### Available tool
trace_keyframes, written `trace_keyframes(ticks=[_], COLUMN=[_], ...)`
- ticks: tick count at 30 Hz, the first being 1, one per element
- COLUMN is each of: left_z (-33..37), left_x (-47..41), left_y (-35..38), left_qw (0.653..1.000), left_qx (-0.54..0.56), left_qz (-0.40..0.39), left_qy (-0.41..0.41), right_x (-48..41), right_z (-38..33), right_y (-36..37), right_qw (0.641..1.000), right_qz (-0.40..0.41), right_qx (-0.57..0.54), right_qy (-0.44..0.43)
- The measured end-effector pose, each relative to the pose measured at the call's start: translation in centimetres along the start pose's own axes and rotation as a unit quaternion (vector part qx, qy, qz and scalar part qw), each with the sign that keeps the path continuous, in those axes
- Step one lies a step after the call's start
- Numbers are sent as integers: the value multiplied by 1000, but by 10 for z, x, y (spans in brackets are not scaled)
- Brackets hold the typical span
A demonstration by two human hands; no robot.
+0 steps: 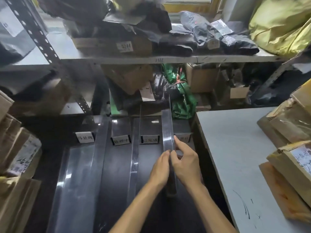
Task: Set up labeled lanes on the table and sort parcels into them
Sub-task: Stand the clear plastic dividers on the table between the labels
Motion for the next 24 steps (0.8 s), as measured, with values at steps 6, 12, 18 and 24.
trace_keyframes(ticks=[6, 12, 18, 24], left_z=[-11, -10, -15, -26], left_x=[-18, -34, -50, -52], left_y=[-1, 2, 16, 23], left_qw=[999, 997, 997, 994], left_qx=[23, 46, 61, 67], left_qz=[20, 32, -8, -37], left_qy=[-40, -52, -56, -76], right_x=[-19, -37, -53, -53], right_z=[13, 16, 32, 51], right_y=[24, 31, 39, 51], right_qw=[999, 999, 996, 988], right_qz=[-18, -15, -36, -84], right_qx=[18, 28, 37, 33], right_qy=[28, 37, 69, 126])
Point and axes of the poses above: each hand's wrist, its own x-axis away from the middle knuckle, its own y-axis out of the palm, z = x × y, the point moved 7 cm from there along -x, towards the middle knuckle, and after that the axes turned 9 degrees about y, right-handed, at the moved point
